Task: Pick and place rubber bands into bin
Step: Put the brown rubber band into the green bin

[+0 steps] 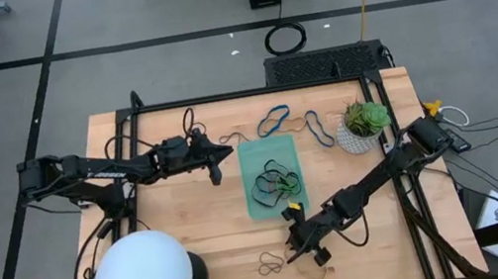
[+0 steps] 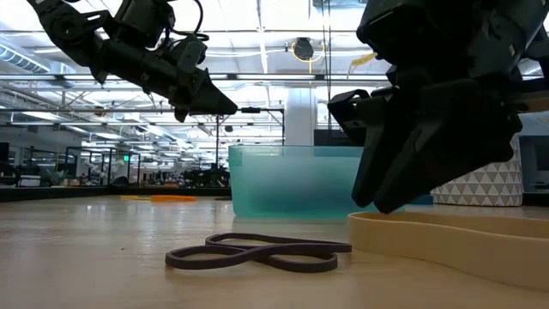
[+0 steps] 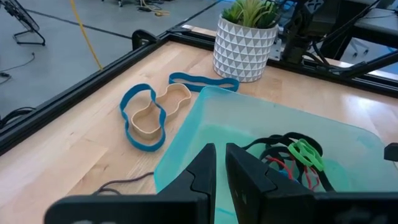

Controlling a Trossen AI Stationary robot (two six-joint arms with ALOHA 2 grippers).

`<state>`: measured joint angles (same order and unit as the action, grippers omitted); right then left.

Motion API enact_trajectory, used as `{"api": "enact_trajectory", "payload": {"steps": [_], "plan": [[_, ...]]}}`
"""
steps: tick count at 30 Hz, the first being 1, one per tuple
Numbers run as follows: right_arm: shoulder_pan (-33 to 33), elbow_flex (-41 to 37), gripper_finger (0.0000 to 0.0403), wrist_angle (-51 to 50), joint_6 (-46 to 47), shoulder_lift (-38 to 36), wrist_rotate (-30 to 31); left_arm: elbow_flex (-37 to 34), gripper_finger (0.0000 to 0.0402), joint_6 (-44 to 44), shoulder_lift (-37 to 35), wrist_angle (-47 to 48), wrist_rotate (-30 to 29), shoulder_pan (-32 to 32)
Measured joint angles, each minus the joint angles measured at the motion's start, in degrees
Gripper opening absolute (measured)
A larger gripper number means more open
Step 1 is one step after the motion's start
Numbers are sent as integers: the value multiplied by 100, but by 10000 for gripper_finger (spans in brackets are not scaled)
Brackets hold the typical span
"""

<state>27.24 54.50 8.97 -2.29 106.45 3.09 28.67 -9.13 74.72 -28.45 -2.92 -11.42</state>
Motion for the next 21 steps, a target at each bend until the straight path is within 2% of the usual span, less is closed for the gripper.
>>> {"api": "enact_trajectory", "payload": {"steps": [6, 9, 13, 21], "plan": [[17, 0, 68, -33, -4, -13, 14, 0, 42, -2, 0, -2, 0, 0], [97, -11, 68, -241, -92, -110, 228, 1, 42, -2, 0, -2, 0, 0], [247, 161, 64, -943, -206, -335, 626, 1, 42, -4, 0, -4, -4, -2], [267, 787, 61, -2380, -109, -310, 678, 0, 42, -11, 0, -4, -7, 0]]}}
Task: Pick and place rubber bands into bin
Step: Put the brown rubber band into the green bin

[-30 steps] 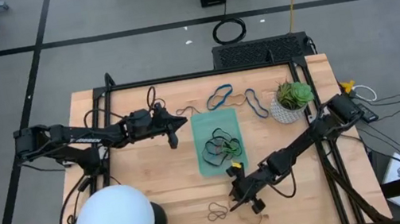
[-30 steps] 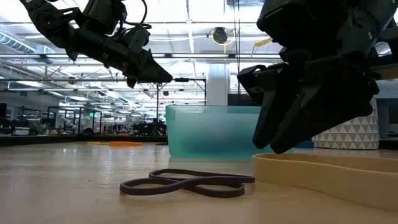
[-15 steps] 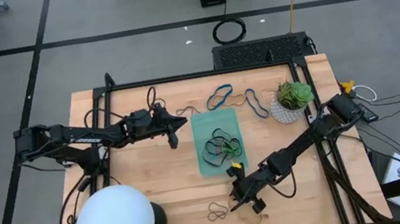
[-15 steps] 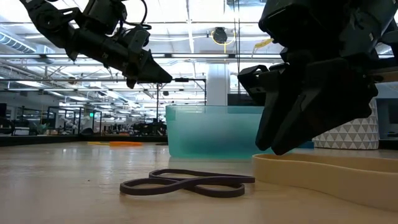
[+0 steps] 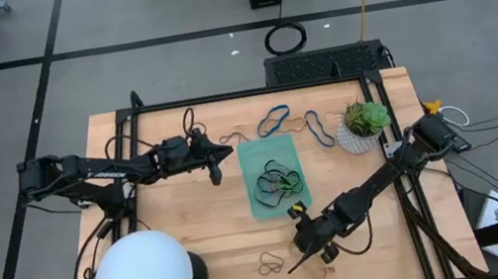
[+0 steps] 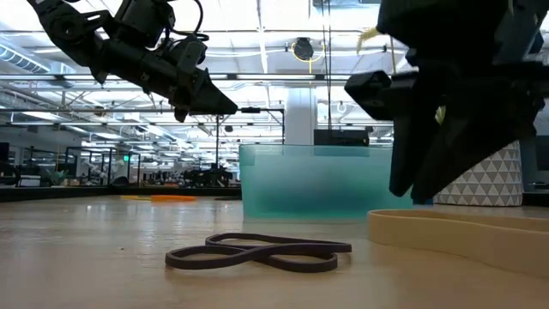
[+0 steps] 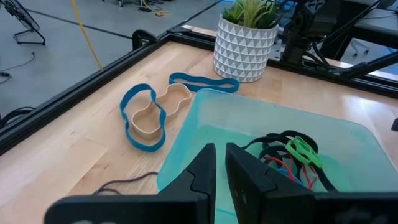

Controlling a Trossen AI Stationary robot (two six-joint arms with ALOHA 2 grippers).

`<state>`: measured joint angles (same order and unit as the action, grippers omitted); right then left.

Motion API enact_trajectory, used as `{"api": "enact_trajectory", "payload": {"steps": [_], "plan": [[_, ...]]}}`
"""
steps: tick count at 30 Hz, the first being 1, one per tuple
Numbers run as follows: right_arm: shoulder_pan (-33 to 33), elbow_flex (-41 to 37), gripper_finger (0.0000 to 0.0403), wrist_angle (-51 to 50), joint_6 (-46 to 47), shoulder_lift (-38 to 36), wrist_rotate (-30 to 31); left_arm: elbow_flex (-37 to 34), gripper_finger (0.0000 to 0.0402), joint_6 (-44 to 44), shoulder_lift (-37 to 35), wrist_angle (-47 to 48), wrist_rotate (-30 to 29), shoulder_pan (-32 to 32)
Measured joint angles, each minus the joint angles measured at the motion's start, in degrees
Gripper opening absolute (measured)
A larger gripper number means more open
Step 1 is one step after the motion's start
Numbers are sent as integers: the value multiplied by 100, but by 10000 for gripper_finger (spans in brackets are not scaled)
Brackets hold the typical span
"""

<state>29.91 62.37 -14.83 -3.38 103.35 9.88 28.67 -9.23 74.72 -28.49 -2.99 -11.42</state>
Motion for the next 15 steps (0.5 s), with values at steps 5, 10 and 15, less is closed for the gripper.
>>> {"api": "enact_trajectory", "payload": {"steps": [5, 10, 15], "plan": [[0, 200, 61, -360, -11, 2, 17, 1, 42, -4, 0, 16, 0, -1], [-20, 439, 61, -844, -15, -2, 32, 2, 42, -4, 0, 25, 3, -2], [-20, 563, 61, -1040, -21, -7, 49, 0, 42, -2, 0, 33, 3, 0]]}}
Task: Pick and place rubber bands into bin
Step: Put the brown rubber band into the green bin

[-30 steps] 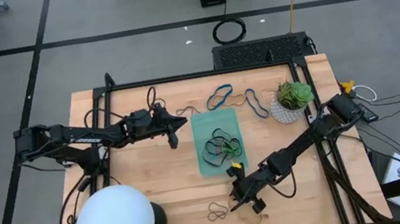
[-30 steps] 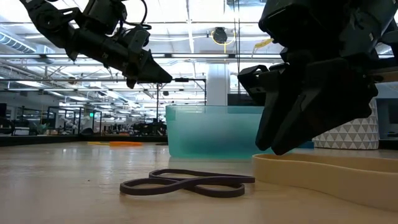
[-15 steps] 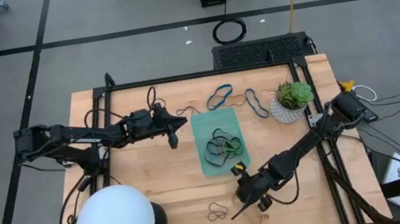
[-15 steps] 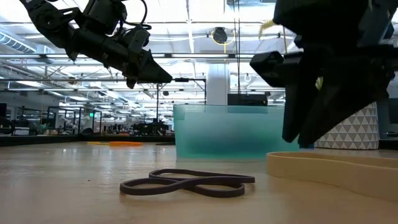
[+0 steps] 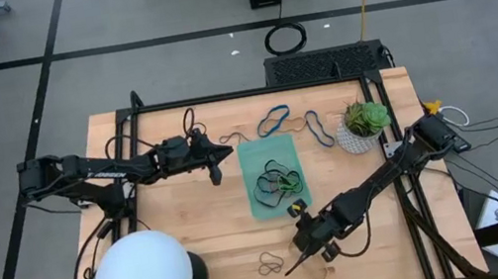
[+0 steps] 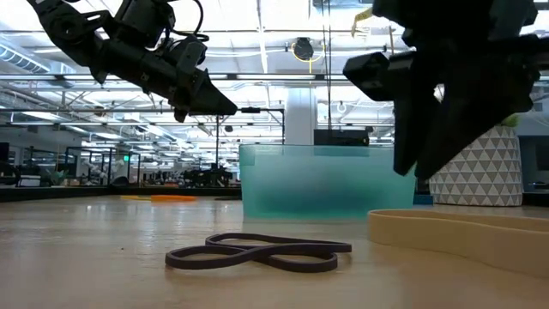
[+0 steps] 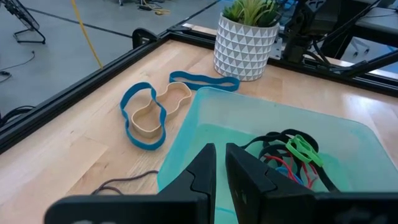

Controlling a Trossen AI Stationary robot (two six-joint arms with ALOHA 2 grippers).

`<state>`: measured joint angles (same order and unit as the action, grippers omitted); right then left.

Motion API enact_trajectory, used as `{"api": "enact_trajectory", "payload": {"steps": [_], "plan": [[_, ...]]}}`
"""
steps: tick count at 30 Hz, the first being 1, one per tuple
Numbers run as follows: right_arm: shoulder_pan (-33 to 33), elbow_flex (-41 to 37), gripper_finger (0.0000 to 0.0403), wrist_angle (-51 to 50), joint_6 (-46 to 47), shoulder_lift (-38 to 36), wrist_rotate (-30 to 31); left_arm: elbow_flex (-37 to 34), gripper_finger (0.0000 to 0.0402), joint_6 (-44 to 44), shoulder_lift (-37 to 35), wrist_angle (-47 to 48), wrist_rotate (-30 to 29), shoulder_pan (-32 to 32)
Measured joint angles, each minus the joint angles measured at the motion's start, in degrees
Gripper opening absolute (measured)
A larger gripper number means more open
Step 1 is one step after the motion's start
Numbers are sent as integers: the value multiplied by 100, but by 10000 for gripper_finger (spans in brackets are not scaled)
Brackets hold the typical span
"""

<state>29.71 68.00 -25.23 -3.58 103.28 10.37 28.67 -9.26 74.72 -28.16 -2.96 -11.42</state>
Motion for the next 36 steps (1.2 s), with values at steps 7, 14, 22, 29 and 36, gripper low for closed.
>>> {"api": "enact_trajectory", "payload": {"steps": [7, 14, 22, 29, 36], "plan": [[-93, 347, 61, -220, -10, 202, -11, 1, 42, 0, 0, 6, 2, 0], [-146, 829, 61, -851, -19, 605, -48, 0, 42, -17, 0, 13, 7, 0], [-151, 835, 61, -798, 574, 603, -452, 0, 42, -26, 0, 15, 7, -1], [-151, 833, 61, -783, 449, 603, -449, 1, 42, -24, 0, 15, 7, -1], [-153, 833, 90, -785, 443, 603, -426, 1, 42, -24, 0, 15, 7, 0]]}}
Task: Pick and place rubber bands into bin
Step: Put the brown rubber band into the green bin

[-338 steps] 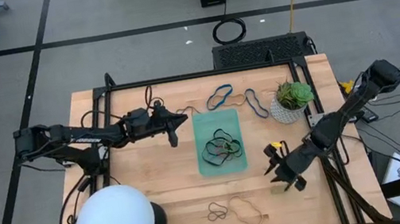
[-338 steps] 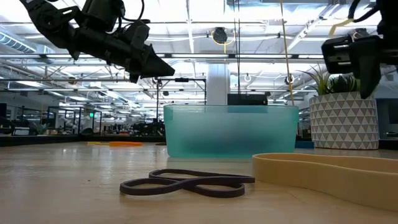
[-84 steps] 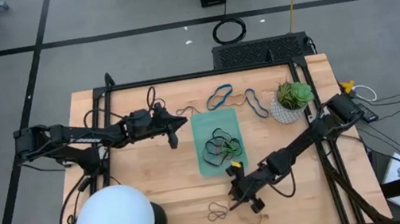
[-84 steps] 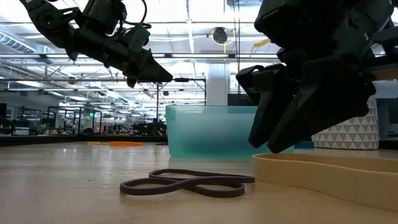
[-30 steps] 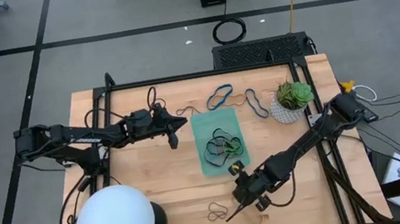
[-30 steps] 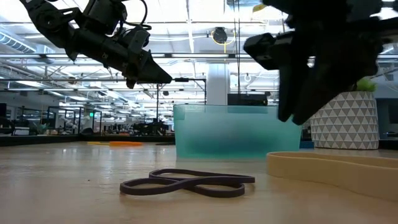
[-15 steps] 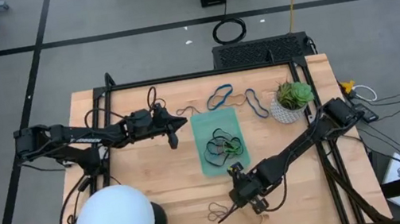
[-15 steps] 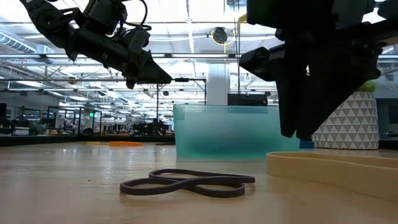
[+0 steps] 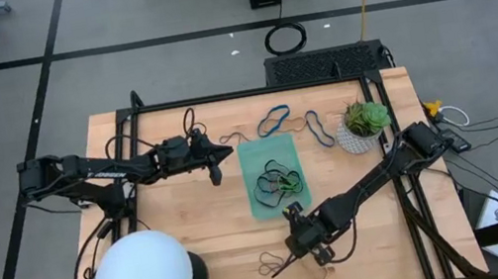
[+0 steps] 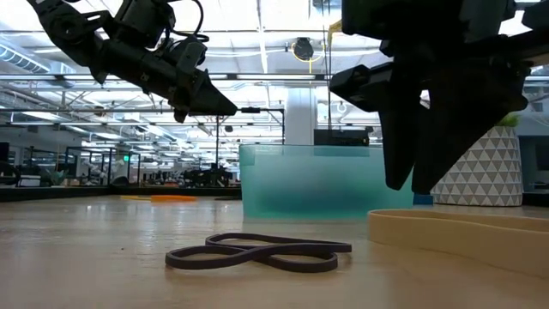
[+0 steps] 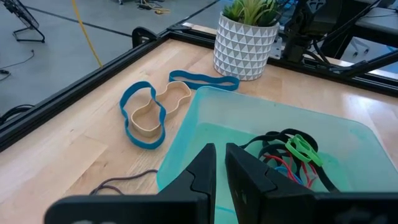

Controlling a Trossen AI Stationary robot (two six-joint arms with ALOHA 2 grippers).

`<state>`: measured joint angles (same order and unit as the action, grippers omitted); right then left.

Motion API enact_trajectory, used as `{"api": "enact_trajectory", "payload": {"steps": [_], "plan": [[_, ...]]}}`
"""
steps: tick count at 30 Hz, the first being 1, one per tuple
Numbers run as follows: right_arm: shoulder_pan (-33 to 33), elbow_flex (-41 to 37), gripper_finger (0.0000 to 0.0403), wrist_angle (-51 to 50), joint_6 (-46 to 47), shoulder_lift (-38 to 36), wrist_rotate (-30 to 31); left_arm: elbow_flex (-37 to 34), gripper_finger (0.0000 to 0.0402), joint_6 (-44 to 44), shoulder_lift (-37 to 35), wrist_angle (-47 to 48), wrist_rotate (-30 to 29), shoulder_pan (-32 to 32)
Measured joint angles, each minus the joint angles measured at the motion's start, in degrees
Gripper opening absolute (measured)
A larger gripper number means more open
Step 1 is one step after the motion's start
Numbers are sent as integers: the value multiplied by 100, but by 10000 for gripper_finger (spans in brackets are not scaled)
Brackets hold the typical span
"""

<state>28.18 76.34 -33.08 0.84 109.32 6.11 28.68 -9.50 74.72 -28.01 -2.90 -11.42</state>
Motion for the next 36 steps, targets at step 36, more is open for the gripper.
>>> {"api": "enact_trajectory", "payload": {"steps": [36], "plan": [[4, -977, 60, 1816, 247, -9, -166, -1, 42, -46, -2, 0, 0, 0]]}}
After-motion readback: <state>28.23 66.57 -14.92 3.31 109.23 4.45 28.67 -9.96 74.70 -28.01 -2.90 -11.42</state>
